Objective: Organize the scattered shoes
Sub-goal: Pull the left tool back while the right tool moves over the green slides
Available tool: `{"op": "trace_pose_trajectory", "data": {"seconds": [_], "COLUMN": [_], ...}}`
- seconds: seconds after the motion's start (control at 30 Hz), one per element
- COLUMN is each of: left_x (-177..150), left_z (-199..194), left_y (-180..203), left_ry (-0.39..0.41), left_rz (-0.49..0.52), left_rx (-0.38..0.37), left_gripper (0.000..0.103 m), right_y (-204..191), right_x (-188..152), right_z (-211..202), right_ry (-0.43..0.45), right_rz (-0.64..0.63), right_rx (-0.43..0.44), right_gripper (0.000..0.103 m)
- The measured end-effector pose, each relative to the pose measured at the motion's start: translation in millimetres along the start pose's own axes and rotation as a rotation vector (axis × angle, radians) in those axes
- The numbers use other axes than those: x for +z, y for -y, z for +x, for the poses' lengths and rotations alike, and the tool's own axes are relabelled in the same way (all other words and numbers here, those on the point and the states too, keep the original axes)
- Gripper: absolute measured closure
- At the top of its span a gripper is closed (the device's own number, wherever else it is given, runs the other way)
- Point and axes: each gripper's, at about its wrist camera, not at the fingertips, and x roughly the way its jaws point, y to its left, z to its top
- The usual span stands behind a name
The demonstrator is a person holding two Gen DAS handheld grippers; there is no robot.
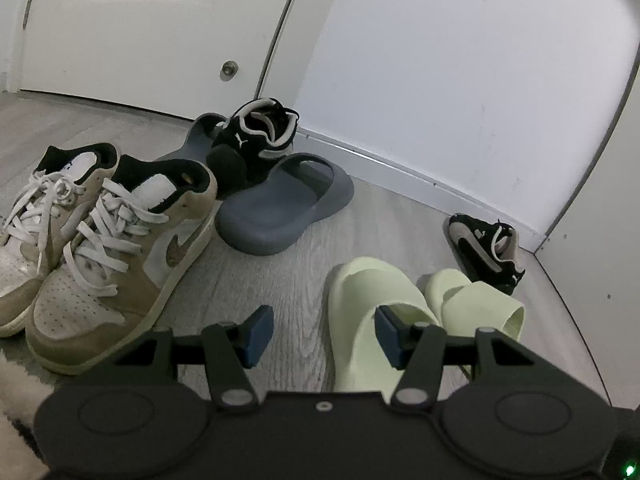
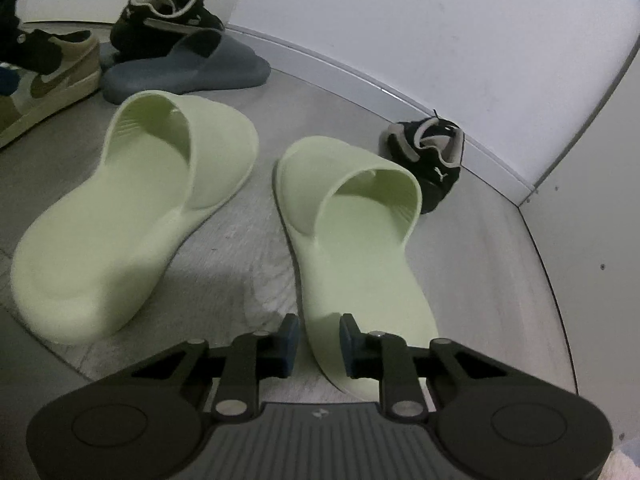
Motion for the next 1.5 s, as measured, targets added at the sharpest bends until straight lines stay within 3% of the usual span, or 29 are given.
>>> {"op": "trace_pose_trajectory", "data": {"seconds": [0.1, 0.17, 0.23, 0.3, 0.37, 0.43, 0.47, 0.5, 0.53, 0.6, 0.77, 0.87, 1.07, 1.27, 1.33, 1.4, 1.5], "left_x": [-0.7, -1.1, -1.2, -1.4, -1.3, -1.5, -1.9, -2.2, -2.6, -3.1, -2.6, -2.6, -2.6, -3.1, -3.2, -3.0, -3.1], "left_z": [2.7, 3.2, 3.9, 5.1, 6.7, 8.8, 9.9, 11.1, 11.5, 11.6, 12.9, 14.3, 14.1, 13.4, 13.2, 13.5, 13.0], "left_y": [0.9, 1.5, 1.0, 0.9, 1.6, 2.9, 3.7, 4.4, 5.1, 6.0, 1.8, 0.7, 1.5, 2.0, 2.5, 3.7, 3.9], "left_ry": [-0.010, -0.011, -0.014, -0.018, -0.023, -0.030, -0.034, -0.037, -0.039, -0.040, -0.046, -0.051, -0.050, -0.043, -0.041, -0.040, -0.037], "left_rz": [0.006, 0.006, 0.003, 0.001, 0.000, 0.002, 0.005, 0.007, 0.011, 0.015, -0.008, -0.016, -0.013, -0.012, -0.009, -0.005, -0.005], "left_rx": [0.004, 0.007, 0.006, 0.008, 0.008, 0.008, 0.008, 0.009, 0.012, 0.014, 0.023, 0.027, 0.026, 0.024, 0.022, 0.019, 0.016], "left_gripper": [0.046, 0.046, 0.046, 0.046, 0.046, 0.046, 0.046, 0.046, 0.046, 0.046, 0.045, 0.045, 0.045, 0.045, 0.045, 0.045, 0.045], "right_y": [15.9, 39.4, 75.4, 98.1, 111.5, 108.4, 104.2, 91.0, 78.3, 57.4, 8.7, -11.0, -8.2, 32.6, 46.2, 58.3, 78.0], "right_x": [3.1, 6.2, 10.0, 10.2, 7.2, 6.0, 7.3, 13.1, 19.1, 31.9, 65.2, 69.5, 50.8, 27.4, 15.7, 8.8, 2.2], "right_z": [13.3, 26.2, 44.1, 46.6, 32.7, 18.9, 16.6, 15.6, 15.6, 19.3, 50.0, 70.4, 65.6, 38.4, 26.5, 13.6, -6.3], "right_ry": [-0.037, -0.071, -0.106, -0.098, -0.026, 0.056, 0.078, 0.111, 0.144, 0.212, 0.261, 0.220, 0.106, -0.095, -0.120, -0.090, 0.001], "right_rz": [0.045, 0.127, 0.250, 0.348, 0.501, 0.584, 0.584, 0.539, 0.491, 0.399, 0.139, 0.054, 0.031, 0.192, 0.289, 0.430, 0.728], "right_rx": [-0.074, -0.118, -0.227, -0.268, -0.206, -0.134, -0.118, -0.096, -0.082, -0.085, -0.252, -0.280, -0.315, -0.294, -0.257, -0.193, -0.105], "right_gripper": [0.080, 0.079, 0.079, 0.078, 0.073, 0.049, 0.041, 0.026, 0.020, 0.017, 0.013, 0.013, 0.013, 0.013, 0.013, 0.013, 0.002]}}
